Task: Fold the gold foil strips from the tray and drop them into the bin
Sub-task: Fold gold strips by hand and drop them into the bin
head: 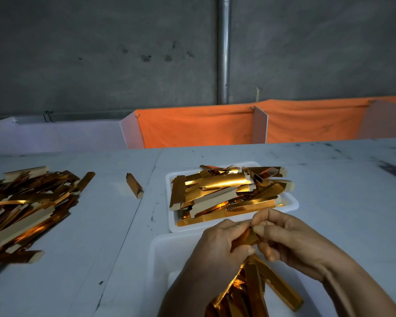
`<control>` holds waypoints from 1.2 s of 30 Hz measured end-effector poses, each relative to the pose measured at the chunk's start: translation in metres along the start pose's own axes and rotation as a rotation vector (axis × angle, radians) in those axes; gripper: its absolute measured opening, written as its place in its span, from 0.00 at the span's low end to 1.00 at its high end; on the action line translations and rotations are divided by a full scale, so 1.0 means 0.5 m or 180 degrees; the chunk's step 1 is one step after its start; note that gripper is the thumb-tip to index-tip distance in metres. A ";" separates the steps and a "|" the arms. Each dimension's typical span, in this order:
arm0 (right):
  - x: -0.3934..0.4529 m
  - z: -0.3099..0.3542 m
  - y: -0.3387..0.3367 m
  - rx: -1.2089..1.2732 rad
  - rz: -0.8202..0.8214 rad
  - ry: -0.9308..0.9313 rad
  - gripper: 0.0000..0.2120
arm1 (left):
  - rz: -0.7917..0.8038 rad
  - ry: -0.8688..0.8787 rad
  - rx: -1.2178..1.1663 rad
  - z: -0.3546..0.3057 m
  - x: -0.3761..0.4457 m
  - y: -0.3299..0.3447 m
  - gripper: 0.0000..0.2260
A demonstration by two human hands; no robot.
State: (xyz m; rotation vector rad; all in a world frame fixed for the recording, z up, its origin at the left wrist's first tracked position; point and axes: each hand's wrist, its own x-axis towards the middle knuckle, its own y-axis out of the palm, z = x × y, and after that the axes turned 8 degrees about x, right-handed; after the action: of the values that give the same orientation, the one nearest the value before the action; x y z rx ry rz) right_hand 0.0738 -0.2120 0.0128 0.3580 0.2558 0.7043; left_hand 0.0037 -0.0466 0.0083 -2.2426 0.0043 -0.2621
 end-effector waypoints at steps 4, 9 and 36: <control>0.001 -0.002 -0.002 -0.0111 -0.0006 0.0011 0.12 | 0.0005 0.0019 -0.0004 0.000 -0.001 0.001 0.22; 0.002 -0.004 -0.006 -0.0062 0.0066 0.0007 0.08 | -0.0015 0.0029 0.0039 0.002 0.000 0.000 0.22; 0.001 -0.004 -0.015 -0.0897 0.0070 -0.0223 0.08 | -0.0374 0.0067 0.0107 -0.012 -0.004 -0.002 0.11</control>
State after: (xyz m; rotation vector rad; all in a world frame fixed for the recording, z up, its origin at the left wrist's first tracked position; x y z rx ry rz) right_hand 0.0779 -0.2164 0.0081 0.1166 0.0843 0.7371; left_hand 0.0005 -0.0502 0.0122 -2.2096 -0.1200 -0.3467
